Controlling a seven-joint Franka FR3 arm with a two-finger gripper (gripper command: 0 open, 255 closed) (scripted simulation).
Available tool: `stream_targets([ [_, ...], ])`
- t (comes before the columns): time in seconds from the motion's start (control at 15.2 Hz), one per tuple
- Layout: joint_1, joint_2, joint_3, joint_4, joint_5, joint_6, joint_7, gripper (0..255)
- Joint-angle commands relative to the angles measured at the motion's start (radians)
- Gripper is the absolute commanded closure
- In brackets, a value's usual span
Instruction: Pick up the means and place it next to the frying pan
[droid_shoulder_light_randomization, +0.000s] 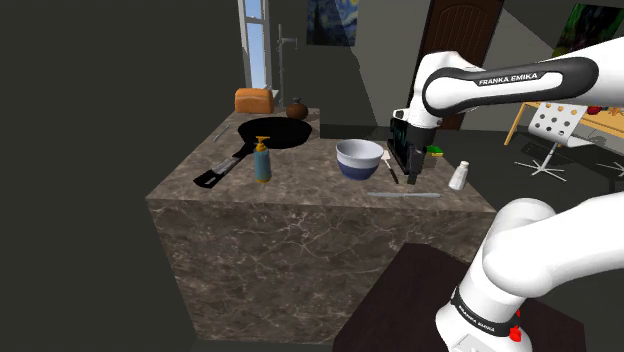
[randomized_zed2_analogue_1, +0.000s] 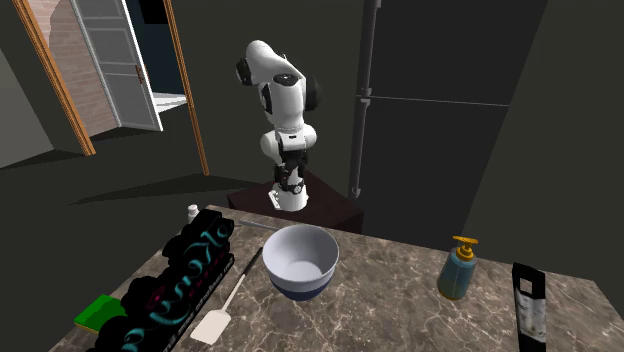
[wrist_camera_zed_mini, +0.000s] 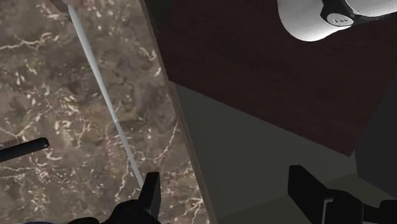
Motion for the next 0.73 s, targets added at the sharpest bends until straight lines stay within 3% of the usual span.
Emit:
stream_targets([
  [0.0,-0.002,0.033,-0.047,-0.011,-0.045,0.05,-0.075,0],
  [0.53,0.015,0.241,-0.26,0.018,-0.182,0.274,-0.375,0],
  [0.66,0.018,0.26,-0.276,0.014,-0.187,0.3,-0.388,0],
])
